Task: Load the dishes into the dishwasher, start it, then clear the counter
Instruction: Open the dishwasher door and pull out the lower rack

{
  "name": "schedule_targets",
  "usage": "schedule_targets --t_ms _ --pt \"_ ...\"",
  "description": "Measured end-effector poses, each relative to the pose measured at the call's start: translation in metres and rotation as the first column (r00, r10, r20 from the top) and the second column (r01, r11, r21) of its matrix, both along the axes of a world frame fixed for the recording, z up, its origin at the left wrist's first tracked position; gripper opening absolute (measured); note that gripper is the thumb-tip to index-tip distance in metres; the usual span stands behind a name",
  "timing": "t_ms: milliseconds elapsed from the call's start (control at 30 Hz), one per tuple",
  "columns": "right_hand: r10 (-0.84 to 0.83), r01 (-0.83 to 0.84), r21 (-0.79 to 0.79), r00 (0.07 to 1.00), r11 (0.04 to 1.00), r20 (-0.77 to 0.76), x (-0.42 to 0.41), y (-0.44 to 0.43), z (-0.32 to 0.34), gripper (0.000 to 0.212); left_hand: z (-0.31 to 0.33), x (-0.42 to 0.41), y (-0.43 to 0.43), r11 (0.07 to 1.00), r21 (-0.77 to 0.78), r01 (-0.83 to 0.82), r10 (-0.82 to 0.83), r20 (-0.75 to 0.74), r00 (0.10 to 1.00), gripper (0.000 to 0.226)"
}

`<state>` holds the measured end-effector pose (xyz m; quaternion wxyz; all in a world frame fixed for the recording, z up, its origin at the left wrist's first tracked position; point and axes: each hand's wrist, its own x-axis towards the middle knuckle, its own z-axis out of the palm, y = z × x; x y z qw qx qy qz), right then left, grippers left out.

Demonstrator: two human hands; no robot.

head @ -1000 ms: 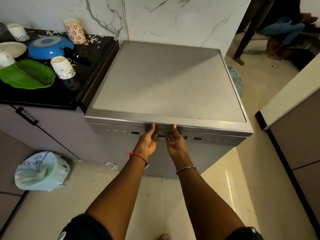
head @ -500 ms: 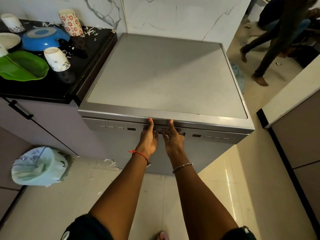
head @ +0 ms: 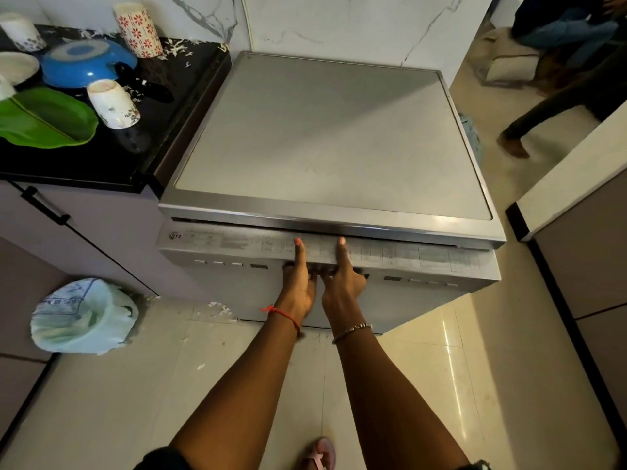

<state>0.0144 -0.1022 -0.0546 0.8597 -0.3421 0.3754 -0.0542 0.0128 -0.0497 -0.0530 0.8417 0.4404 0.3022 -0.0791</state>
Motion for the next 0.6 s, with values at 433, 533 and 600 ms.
schedule_targets --t_ms 433,533,600 --pt "-0.102 -0.377 -0.924 0.919 0.065 -0.382 -0.140 -0.019 0.010 0.084 0.018 -0.143 0.026 -0.154 0.881 0.447 -0.314 -0.473 0.823 0.039" --pt "0.246 -0.209 -0.911 0.920 -0.355 -0.307 -0.143 -0.022 -0.006 0.069 0.022 -0.151 0.034 -0.386 0.916 0.111 -0.436 -0.288 0.853 0.041" --pt "0.397 -0.294 -0.840 0.778 -0.455 -0.487 -0.139 -0.027 -0.015 0.056 0.002 -0.147 0.042 -0.354 0.935 0.013 -0.610 -0.241 0.755 0.047"
